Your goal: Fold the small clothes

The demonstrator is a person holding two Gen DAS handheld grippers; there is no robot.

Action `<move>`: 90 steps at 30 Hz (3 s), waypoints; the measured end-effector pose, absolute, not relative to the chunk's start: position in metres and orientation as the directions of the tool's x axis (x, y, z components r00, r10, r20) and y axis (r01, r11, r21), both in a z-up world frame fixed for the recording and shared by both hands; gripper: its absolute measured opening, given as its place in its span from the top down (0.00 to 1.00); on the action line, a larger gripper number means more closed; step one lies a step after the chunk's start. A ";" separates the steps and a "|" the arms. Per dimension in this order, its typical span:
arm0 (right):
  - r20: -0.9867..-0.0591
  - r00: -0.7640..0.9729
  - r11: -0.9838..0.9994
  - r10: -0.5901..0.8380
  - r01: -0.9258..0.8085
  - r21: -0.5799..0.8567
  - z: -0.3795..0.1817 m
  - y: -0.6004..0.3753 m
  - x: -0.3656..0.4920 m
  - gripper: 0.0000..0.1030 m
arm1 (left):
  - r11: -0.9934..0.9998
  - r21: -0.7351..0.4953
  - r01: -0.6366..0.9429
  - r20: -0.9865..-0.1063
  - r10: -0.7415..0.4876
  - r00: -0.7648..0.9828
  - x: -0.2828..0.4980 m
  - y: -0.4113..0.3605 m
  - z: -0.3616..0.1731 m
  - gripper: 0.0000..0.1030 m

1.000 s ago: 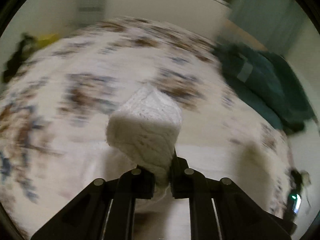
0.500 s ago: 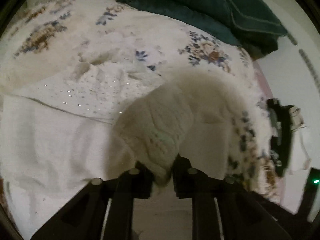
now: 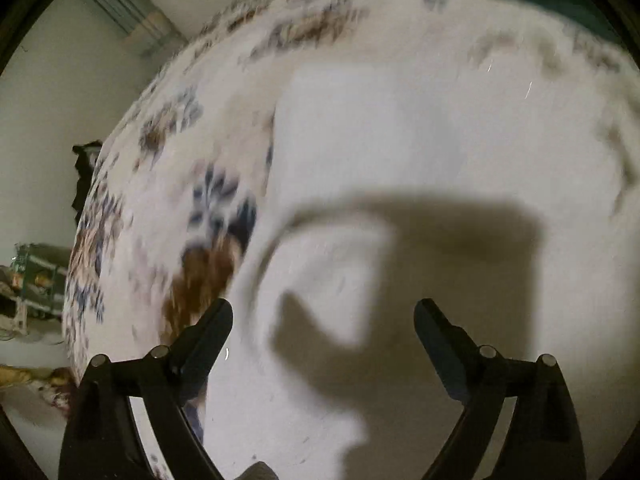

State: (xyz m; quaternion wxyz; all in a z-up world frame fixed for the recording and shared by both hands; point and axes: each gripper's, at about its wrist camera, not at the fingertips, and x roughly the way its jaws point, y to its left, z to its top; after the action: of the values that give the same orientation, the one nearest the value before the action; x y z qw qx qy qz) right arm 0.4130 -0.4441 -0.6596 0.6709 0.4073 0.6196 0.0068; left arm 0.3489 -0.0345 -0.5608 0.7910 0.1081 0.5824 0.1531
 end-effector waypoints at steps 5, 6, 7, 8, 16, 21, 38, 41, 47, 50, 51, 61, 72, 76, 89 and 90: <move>-0.870 0.090 0.757 0.484 0.456 0.468 -0.690 -0.390 0.476 0.25 | 0.949 0.238 -0.208 -0.940 0.279 0.196 0.331 -0.015 -0.593 0.05; -0.879 0.051 0.777 0.475 0.445 0.446 -0.699 -0.381 0.485 0.25 | 0.946 0.235 -0.224 -0.940 0.280 0.194 0.331 -0.014 -0.594 0.00; -0.886 0.017 0.799 0.464 0.424 0.426 -0.707 -0.371 0.490 0.26 | 0.943 0.230 -0.243 -0.944 0.277 0.182 0.332 -0.011 -0.597 0.00; -0.890 0.014 0.812 0.455 0.403 0.422 -0.709 -0.366 0.494 0.45 | 0.943 0.214 -0.256 -0.949 0.262 0.172 0.332 -0.008 -0.599 0.00; -0.936 0.168 0.922 0.309 0.189 0.339 -0.652 -0.398 0.454 0.71 | 0.944 0.119 -0.306 -0.961 0.187 0.203 0.335 0.007 -0.606 0.00; -0.894 0.159 0.778 0.419 0.446 0.443 -0.667 -0.465 0.415 0.52 | 0.943 0.126 -0.309 -0.957 0.197 0.212 0.337 0.009 -0.607 0.00; -0.967 -0.017 0.934 0.253 0.263 0.240 -0.689 -0.411 0.428 0.45 | 0.959 0.128 -0.255 -0.967 0.177 0.182 0.335 0.005 -0.597 0.00; -0.947 -0.013 0.876 0.320 0.383 0.291 -0.687 -0.440 0.391 0.45 | 0.959 0.127 -0.254 -0.962 0.181 0.206 0.333 0.005 -0.577 0.00; -0.893 0.166 0.733 0.419 0.518 0.440 -0.686 -0.473 0.383 0.45 | 0.952 0.074 -0.296 -0.952 0.156 0.263 0.336 0.008 -0.548 0.00; -0.911 0.154 0.787 0.384 0.462 0.409 -0.698 -0.458 0.403 0.47 | 0.952 0.060 -0.302 -0.956 0.142 0.257 0.341 0.008 -0.547 0.00; -0.920 0.167 0.812 0.355 0.433 0.392 -0.695 -0.449 0.408 0.73 | 0.953 0.064 -0.298 -0.956 0.144 0.256 0.343 0.006 -0.546 0.00; -0.926 0.206 0.832 0.315 0.410 0.374 -0.649 -0.457 0.406 0.59 | 0.951 0.075 -0.299 -0.952 0.157 0.262 0.342 0.013 -0.544 0.00; -0.948 0.189 0.920 0.255 0.254 0.298 -0.661 -0.413 0.428 0.93 | 0.955 0.074 -0.289 -0.949 0.156 0.273 0.349 0.008 -0.540 0.00; -0.922 0.347 0.958 0.169 0.161 0.236 -0.611 -0.406 0.422 0.94 | 0.956 0.081 -0.281 -0.936 0.169 0.308 0.354 0.008 -0.530 0.00; -0.861 0.299 0.686 0.411 0.521 0.508 -0.681 -0.527 0.463 0.47 | 0.955 0.102 -0.279 -0.916 0.200 0.349 0.381 0.010 -0.523 0.00; -0.837 0.289 0.652 0.465 0.528 0.544 -0.694 -0.533 0.470 0.47 | 0.955 0.107 -0.277 -0.917 0.202 0.343 0.382 0.009 -0.526 0.00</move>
State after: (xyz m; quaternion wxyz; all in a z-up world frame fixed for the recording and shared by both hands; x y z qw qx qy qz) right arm 0.4698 -0.5334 -0.6940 0.6861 0.4167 0.5959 -0.0231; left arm 0.3818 0.0095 -0.5264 0.8189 -0.0337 0.5541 0.1462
